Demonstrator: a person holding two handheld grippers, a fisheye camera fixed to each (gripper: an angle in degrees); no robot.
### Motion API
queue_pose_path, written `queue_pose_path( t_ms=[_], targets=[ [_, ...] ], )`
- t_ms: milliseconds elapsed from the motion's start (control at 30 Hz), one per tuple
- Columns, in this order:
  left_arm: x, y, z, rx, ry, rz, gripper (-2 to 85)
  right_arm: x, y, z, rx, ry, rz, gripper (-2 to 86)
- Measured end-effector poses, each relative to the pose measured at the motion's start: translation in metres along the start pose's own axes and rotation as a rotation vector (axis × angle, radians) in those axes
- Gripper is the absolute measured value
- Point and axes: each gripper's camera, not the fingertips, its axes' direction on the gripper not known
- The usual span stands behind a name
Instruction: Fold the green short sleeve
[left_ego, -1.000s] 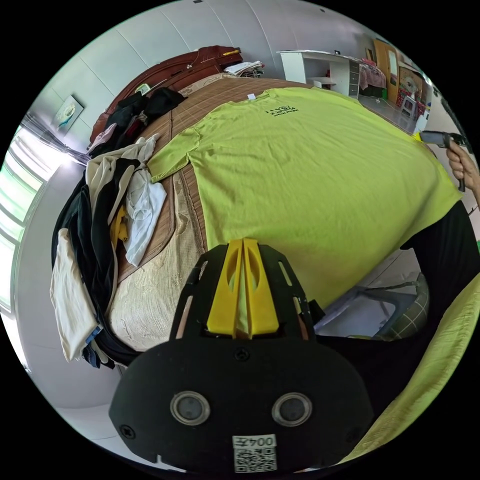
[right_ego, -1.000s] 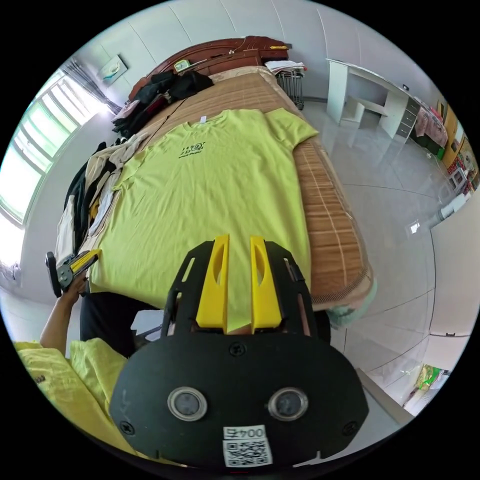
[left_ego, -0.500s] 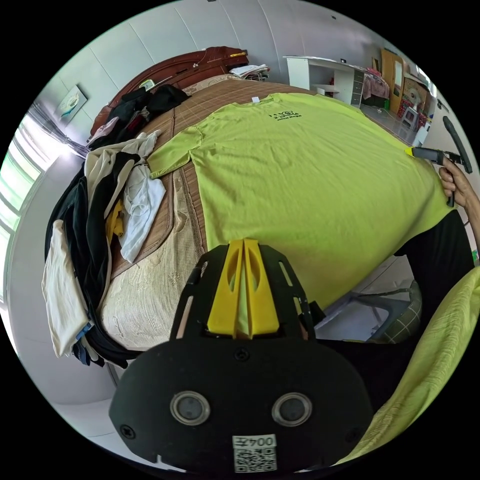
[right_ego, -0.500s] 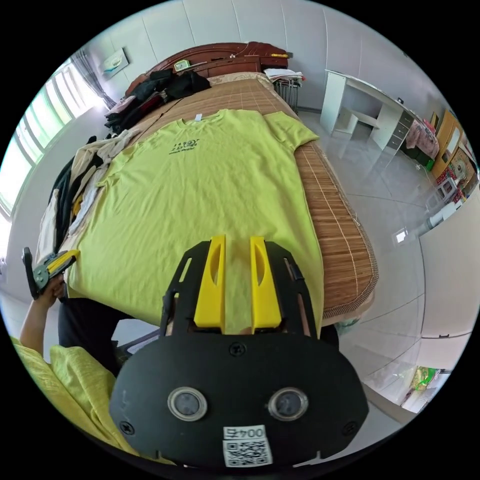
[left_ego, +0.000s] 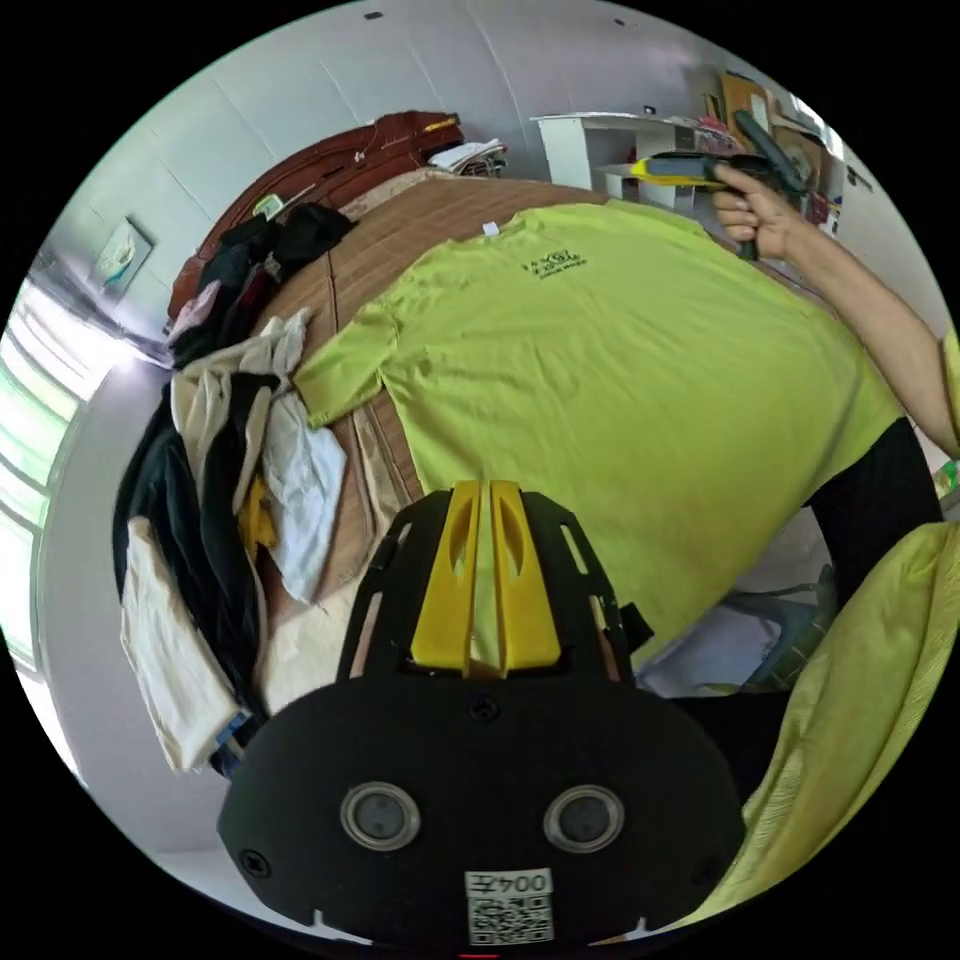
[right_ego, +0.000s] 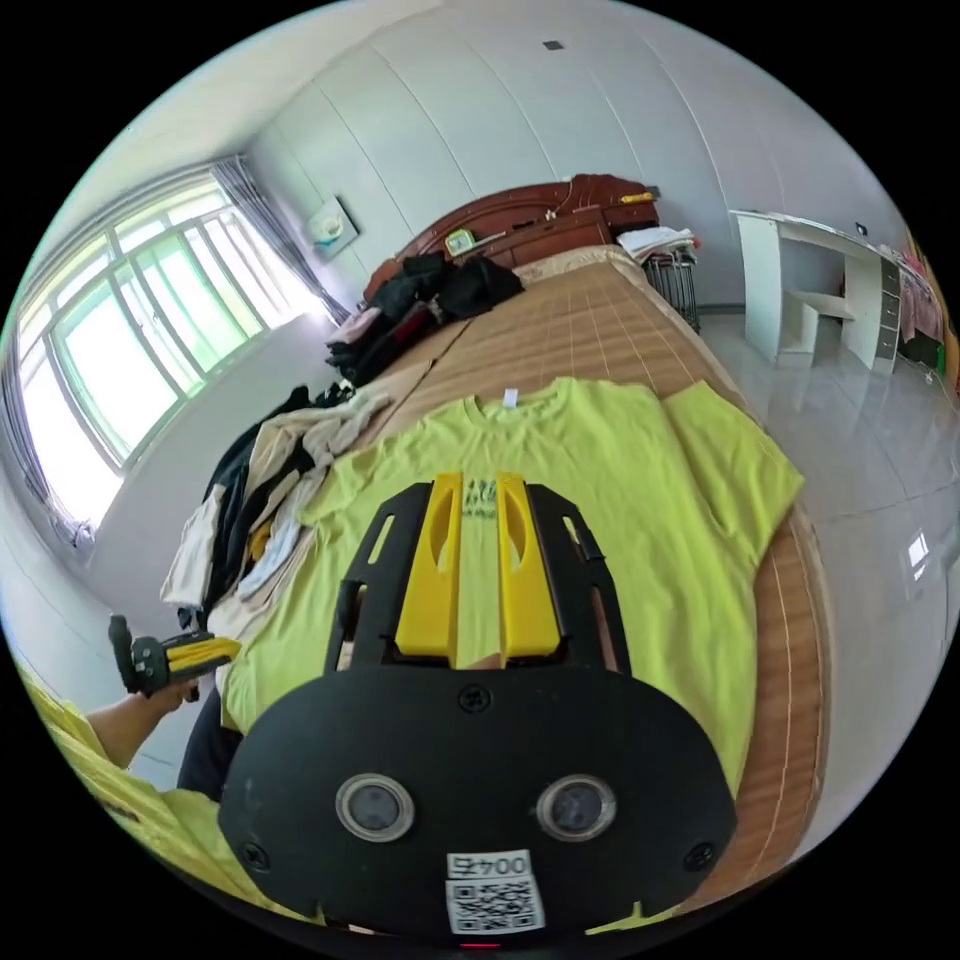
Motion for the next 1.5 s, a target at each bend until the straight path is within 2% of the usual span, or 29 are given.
queue_pose_path(
  t_ms=[133, 267, 433, 500, 667, 867, 1000, 1200, 1333, 1500],
  targets=[
    [-0.005, -0.086, 0.036, -0.008, -0.209, 0.266, 7.2, 0.032, -0.010, 0.045, 0.111, -0.041, 0.044, 6.4],
    [-0.012, -0.195, 0.104, 0.004, -0.379, 0.509, 7.2, 0.052, 0.022, 0.067, 0.173, -0.010, 0.029, 5.4],
    [-0.036, -0.331, 0.182, 0.039, -0.397, 0.421, 4.2, 0.079, 0.056, 0.060, 0.248, -0.066, 0.070, 4.3],
    [-0.026, -0.368, 0.221, 0.035, -0.393, 0.446, 3.5, 0.087, 0.061, 0.060, 0.251, -0.107, 0.097, 4.3],
    [0.007, -0.393, 0.280, 0.008, -0.387, 0.541, 2.8, 0.086, 0.072, 0.055, 0.266, -0.137, 0.098, 4.3],
    [0.000, -0.395, 0.353, -0.131, -0.438, 0.478, 1.4, 0.067, 0.082, 0.050, 0.266, -0.120, 0.046, 4.2],
    [-0.011, -0.394, 0.348, -0.112, -0.399, 0.425, 1.3, 0.071, 0.088, 0.050, 0.266, -0.155, 0.082, 4.5],
    [-0.019, -0.400, 0.308, 0.049, -0.280, 0.327, 1.9, 0.062, 0.094, 0.049, 0.268, -0.159, 0.086, 4.7],
    [0.005, -0.433, 0.315, 0.070, -0.313, 0.388, 1.8, 0.053, 0.097, 0.048, 0.269, -0.153, 0.071, 4.7],
    [0.023, -0.477, 0.351, 0.000, -0.349, 0.516, 1.3, 0.047, 0.099, 0.047, 0.273, -0.159, 0.070, 4.8]
  ],
)
